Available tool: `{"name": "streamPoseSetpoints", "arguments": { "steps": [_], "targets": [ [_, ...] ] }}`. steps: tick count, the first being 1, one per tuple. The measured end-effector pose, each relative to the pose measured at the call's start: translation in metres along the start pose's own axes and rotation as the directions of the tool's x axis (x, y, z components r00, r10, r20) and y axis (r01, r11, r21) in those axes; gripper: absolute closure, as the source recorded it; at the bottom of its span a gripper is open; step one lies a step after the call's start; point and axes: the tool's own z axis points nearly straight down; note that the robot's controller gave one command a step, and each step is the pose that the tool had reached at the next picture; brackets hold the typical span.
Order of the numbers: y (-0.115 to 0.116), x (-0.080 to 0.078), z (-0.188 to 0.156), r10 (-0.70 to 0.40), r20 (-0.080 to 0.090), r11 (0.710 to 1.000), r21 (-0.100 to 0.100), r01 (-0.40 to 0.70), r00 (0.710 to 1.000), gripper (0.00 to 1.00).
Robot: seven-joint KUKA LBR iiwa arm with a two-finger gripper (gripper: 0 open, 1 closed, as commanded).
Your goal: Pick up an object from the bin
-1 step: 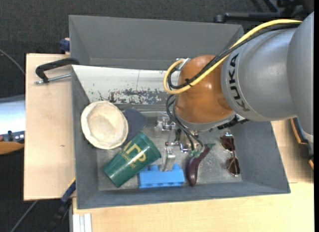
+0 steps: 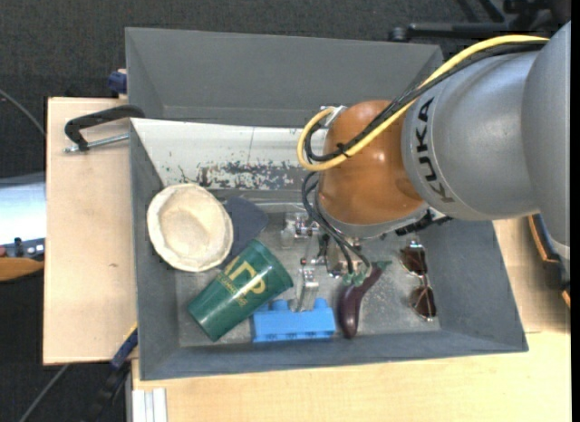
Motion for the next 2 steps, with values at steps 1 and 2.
{"name": "streamPoseSetpoints", "arguments": {
  "steps": [1,2],
  "targets": [
    [0.009,-0.002,0.039,-0.045,0.007,0.999,-0.001,0.045,0.999,0.00],
    [0.029,-0.017,0.062,-0.105,0.003,0.994,-0.001,0.105,0.994,0.00]
  ]
}}
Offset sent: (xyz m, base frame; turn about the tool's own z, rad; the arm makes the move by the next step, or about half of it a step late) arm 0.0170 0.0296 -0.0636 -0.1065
